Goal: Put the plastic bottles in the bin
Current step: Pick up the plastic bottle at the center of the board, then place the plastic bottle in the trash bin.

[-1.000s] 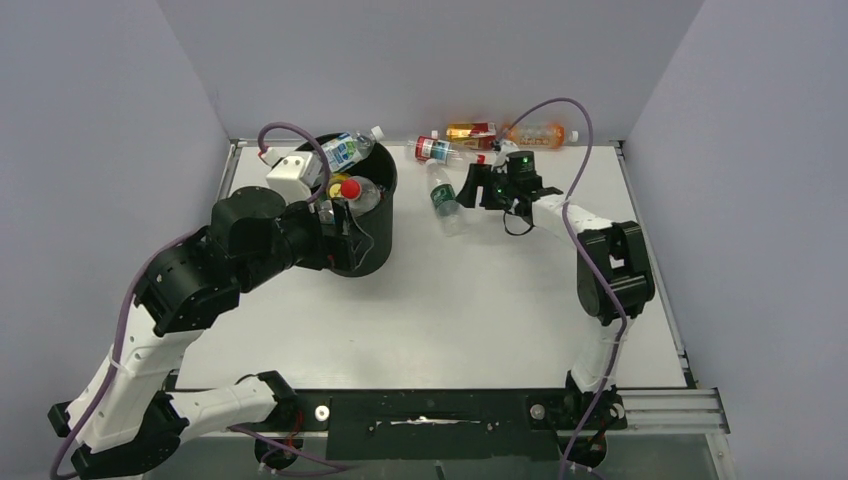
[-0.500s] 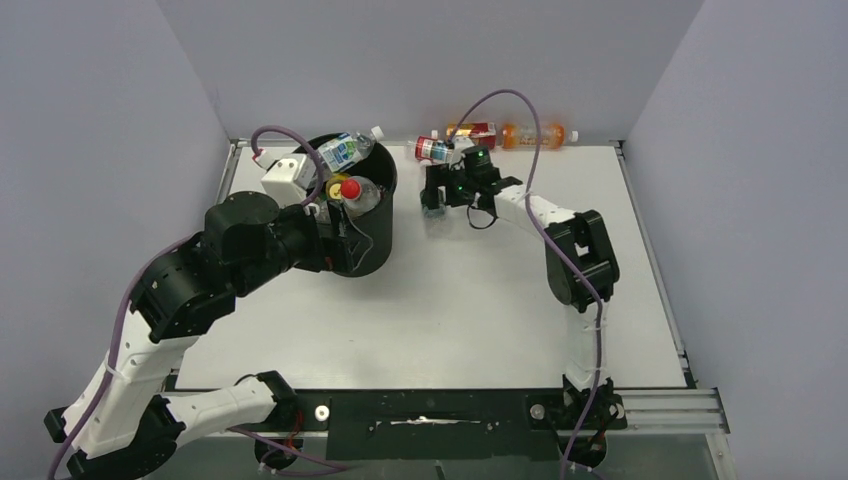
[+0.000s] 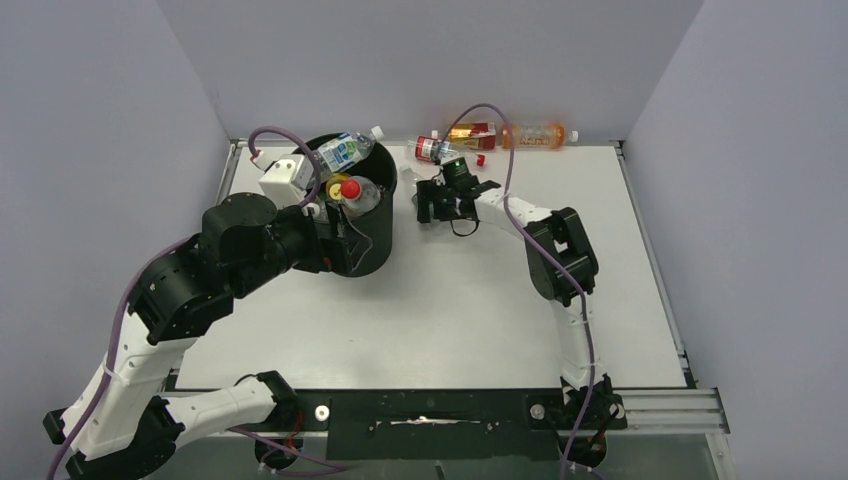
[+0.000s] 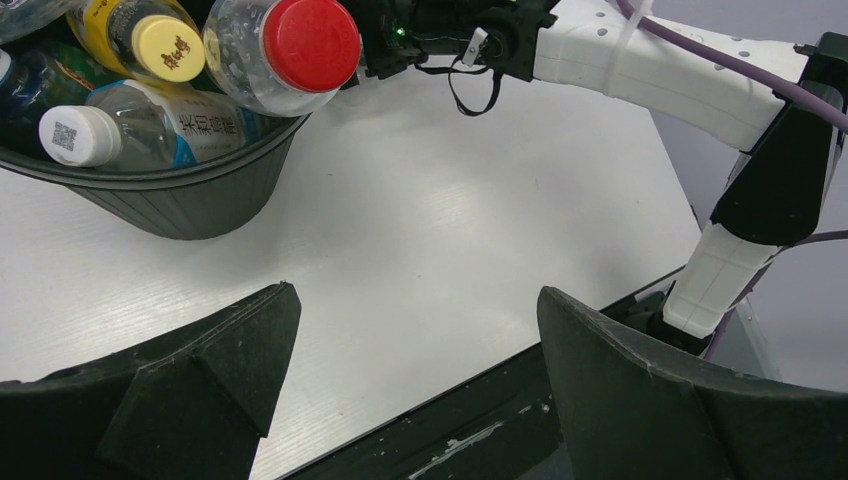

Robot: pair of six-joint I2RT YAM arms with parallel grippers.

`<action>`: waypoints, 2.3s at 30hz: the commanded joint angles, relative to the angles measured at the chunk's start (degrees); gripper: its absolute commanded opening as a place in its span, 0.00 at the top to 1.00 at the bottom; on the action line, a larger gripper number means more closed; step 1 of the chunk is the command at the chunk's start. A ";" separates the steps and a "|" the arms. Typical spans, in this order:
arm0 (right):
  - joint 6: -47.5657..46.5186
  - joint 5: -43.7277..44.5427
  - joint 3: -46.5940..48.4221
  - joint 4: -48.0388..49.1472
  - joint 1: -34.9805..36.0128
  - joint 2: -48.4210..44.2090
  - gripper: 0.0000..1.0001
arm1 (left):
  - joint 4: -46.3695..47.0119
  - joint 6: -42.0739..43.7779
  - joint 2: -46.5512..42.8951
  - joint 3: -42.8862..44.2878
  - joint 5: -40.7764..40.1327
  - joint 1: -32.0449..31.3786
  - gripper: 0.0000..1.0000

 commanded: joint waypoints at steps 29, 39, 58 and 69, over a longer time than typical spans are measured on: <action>-1.74 -8.90 -18.14 -21.57 -0.02 -56.44 0.43 | 2.65 1.91 2.16 5.75 0.11 0.18 0.10; -0.60 -21.65 -14.05 -20.59 9.68 -61.32 0.43 | 2.55 3.58 5.67 12.90 0.09 0.18 0.10; -3.17 -21.20 -9.81 -22.30 28.31 -58.60 0.45 | -2.52 2.32 7.22 16.00 -3.78 0.18 0.10; -3.33 -17.03 -4.38 -18.14 22.23 -57.07 0.45 | -1.78 -1.07 2.20 6.97 0.08 0.19 0.13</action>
